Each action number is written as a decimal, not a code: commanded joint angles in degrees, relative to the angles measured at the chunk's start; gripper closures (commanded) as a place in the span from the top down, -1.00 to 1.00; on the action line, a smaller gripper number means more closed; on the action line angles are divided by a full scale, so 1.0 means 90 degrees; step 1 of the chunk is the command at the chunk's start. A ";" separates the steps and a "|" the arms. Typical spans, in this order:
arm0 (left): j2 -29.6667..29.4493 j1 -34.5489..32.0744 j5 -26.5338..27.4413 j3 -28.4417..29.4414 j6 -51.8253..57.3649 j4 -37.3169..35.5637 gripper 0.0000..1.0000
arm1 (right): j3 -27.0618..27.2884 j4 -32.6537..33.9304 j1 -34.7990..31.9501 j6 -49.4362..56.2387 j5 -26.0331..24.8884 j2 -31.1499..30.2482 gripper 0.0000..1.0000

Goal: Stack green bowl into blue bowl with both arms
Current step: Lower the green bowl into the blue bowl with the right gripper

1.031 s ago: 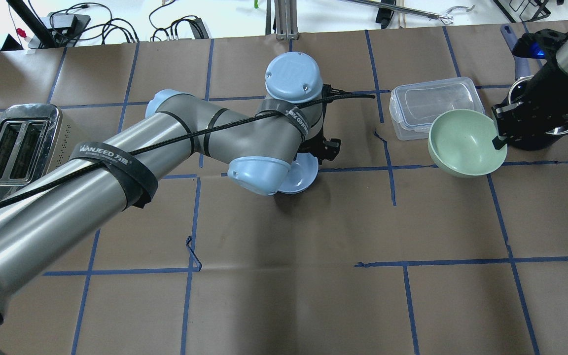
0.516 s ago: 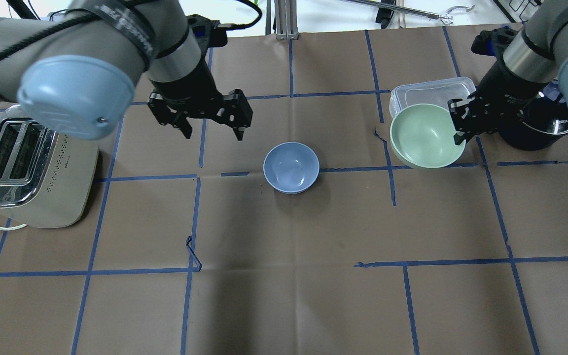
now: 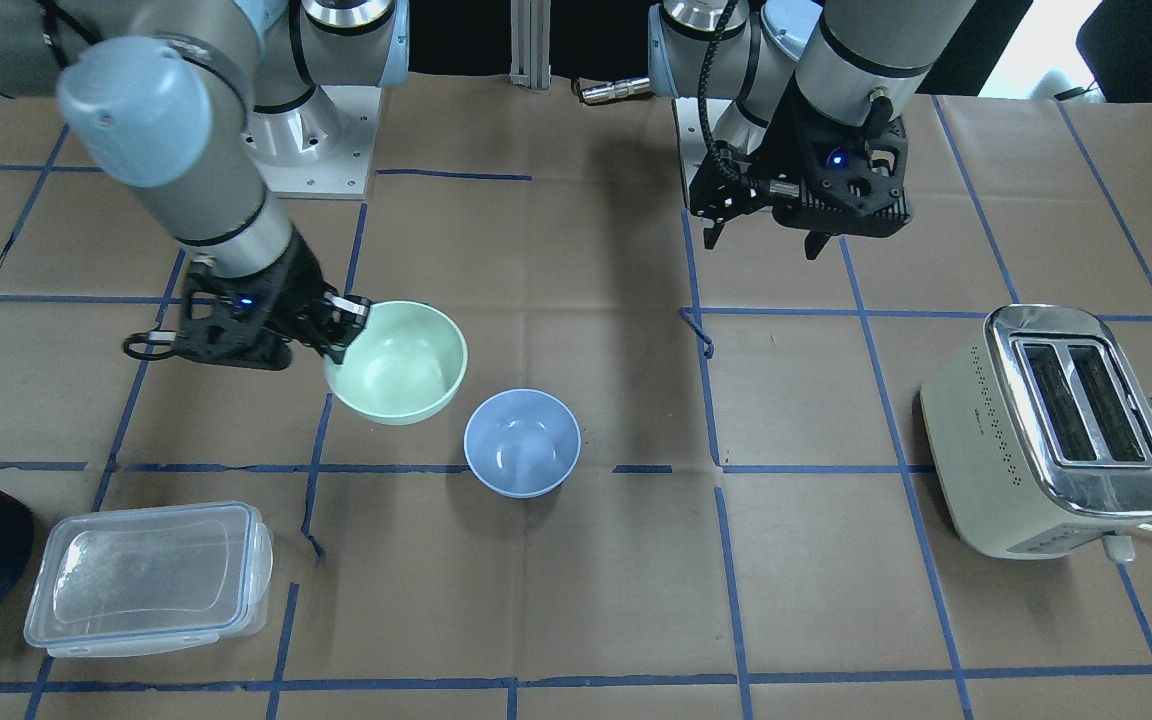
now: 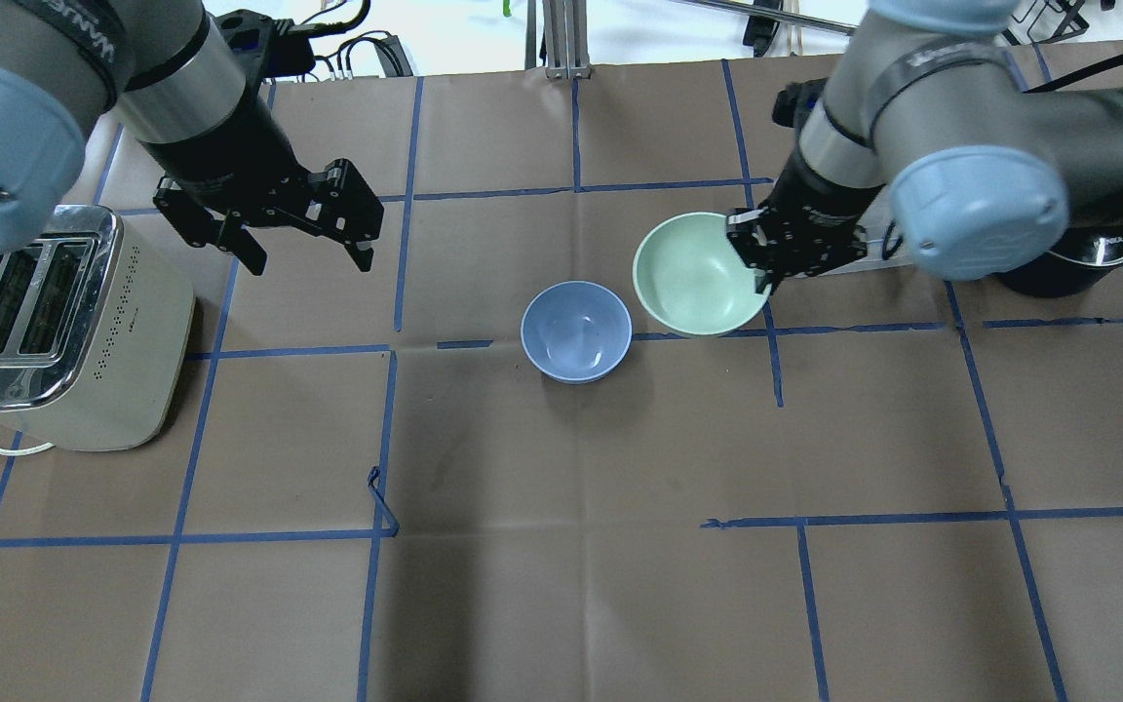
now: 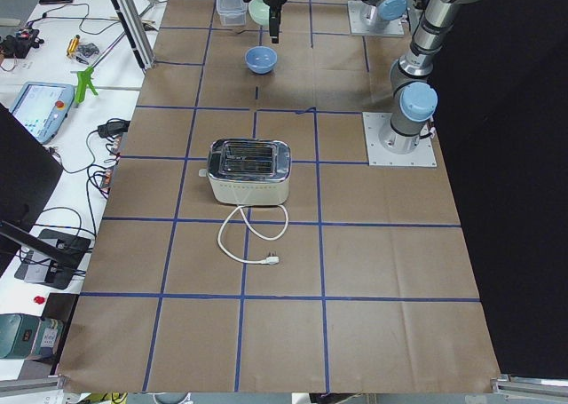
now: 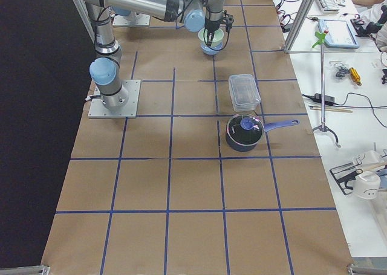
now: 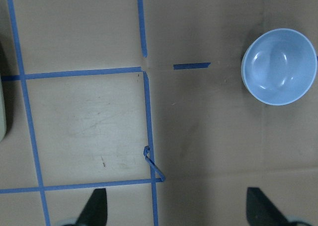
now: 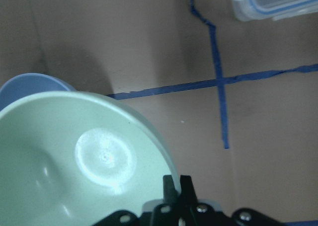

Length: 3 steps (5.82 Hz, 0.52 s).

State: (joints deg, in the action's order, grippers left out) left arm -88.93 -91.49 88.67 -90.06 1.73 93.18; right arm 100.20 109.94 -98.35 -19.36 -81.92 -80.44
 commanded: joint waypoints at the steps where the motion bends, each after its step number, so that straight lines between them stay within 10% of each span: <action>1: 0.0047 0.0019 0.0128 -0.0032 0.0061 -0.0020 0.95 | 0.0000 0.0411 -0.0778 -0.1029 0.0147 0.0285 -0.89; 3: 0.0047 0.0019 0.0099 -0.0052 0.0052 -0.0031 0.96 | 0.0048 0.0440 -0.0830 -0.0966 0.0137 0.0527 -0.89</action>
State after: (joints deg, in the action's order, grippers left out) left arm -88.53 -91.32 89.64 -90.47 2.20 92.95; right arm 100.38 113.64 -105.49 -28.29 -80.66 -77.13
